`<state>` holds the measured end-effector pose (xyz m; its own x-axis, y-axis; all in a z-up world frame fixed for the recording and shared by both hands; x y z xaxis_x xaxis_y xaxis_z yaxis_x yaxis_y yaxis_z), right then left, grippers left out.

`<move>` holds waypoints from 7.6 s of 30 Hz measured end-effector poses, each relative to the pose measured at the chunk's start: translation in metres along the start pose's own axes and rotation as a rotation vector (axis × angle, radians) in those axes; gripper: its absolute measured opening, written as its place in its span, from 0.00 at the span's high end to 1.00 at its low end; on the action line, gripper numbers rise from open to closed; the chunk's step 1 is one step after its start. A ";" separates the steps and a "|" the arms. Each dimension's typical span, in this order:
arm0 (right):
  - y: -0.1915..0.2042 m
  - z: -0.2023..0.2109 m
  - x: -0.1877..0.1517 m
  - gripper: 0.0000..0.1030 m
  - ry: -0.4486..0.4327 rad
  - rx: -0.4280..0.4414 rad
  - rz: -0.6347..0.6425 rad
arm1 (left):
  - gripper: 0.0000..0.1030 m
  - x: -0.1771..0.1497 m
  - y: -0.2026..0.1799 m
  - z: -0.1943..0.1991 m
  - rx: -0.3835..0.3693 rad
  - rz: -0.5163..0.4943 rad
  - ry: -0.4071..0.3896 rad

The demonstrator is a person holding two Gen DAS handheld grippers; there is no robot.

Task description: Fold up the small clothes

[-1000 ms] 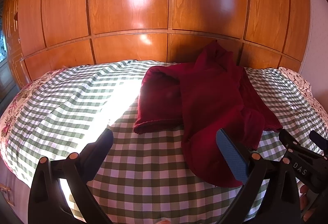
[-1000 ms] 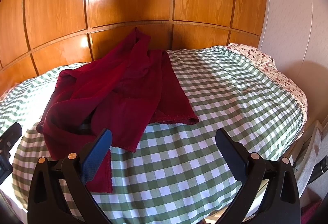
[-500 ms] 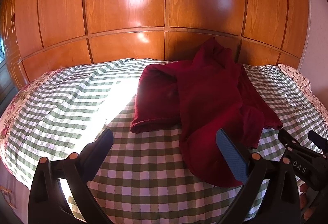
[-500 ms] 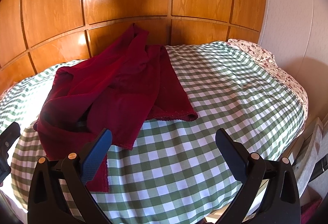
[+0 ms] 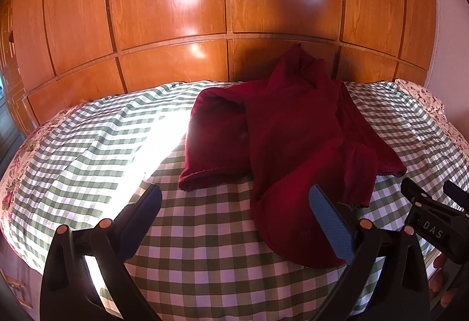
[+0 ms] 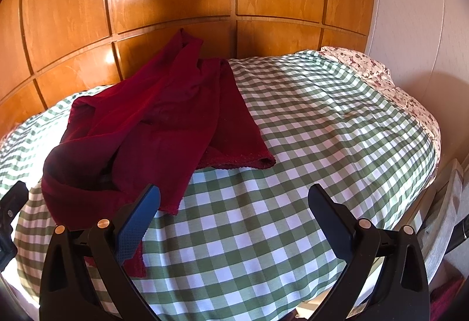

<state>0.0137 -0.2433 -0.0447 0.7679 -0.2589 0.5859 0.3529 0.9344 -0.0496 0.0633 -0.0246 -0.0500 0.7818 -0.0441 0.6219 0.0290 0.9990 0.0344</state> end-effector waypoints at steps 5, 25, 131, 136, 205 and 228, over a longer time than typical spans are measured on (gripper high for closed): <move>-0.005 -0.007 -0.001 0.03 0.021 -0.006 -0.016 | 0.03 0.003 -0.009 -0.009 -0.014 -0.036 0.019; -0.036 -0.029 0.009 0.03 0.078 0.039 -0.086 | 0.92 0.017 -0.052 -0.051 -0.278 -0.150 0.147; 0.103 -0.074 0.024 0.45 0.299 0.409 0.374 | 0.37 0.127 0.322 -0.116 0.257 0.365 0.133; 0.108 -0.087 0.023 0.45 0.343 0.411 0.358 | 0.22 0.171 0.328 -0.148 0.335 0.224 0.135; -0.215 -0.026 0.197 1.00 0.097 -0.136 0.363 | 0.43 0.210 -0.162 -0.186 -0.482 -0.285 0.308; -0.197 -0.111 0.127 0.97 0.270 -0.081 0.284 | 0.32 0.220 -0.128 -0.153 -0.449 -0.113 0.248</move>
<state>0.1016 -0.4873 -0.0505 0.9501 -0.0584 0.3066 0.1393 0.9584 -0.2493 0.3273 -0.1604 -0.0371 0.8805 -0.2028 0.4284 0.3435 0.8958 -0.2820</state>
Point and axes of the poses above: each gripper's, at about its wrist camera, not at the fingertips, and z roughly against the way its jaws point, y to its left, x to its top, the point moved 6 cm from there along -z, roughly the way its jaws point, and after that the axes turned 12 degrees about y, right-handed, at the moved point
